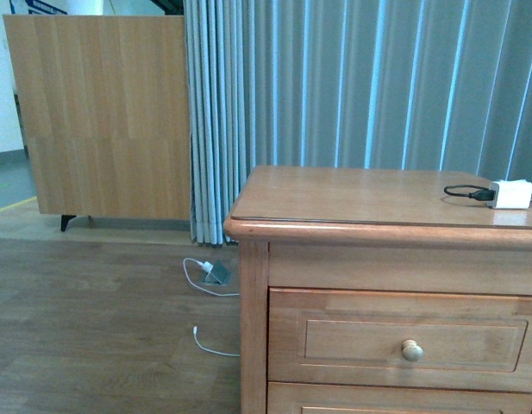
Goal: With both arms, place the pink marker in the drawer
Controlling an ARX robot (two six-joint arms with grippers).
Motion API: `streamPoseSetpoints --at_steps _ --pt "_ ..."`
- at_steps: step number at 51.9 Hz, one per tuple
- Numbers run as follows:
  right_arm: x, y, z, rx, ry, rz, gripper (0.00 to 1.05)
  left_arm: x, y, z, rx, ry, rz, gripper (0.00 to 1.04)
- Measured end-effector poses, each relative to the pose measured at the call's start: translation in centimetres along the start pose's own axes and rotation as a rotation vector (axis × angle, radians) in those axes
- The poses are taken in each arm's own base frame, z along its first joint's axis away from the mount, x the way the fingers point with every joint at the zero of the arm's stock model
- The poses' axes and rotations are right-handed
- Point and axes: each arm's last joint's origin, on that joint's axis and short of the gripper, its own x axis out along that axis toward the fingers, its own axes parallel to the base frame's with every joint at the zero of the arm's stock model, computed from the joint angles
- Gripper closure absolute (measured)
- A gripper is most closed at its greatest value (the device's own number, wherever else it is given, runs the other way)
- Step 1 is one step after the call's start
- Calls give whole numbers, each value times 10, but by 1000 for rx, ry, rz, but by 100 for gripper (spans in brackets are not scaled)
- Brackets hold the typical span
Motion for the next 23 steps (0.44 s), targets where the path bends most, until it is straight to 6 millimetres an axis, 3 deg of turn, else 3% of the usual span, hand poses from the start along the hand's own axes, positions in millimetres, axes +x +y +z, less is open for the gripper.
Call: streamPoseSetpoints --at_steps 17,23 --pt "0 0 0 0 0 0 7 0 0 0 0 0 0 6" --pt "0 0 0 0 0 0 8 0 0 0 0 0 0 6"
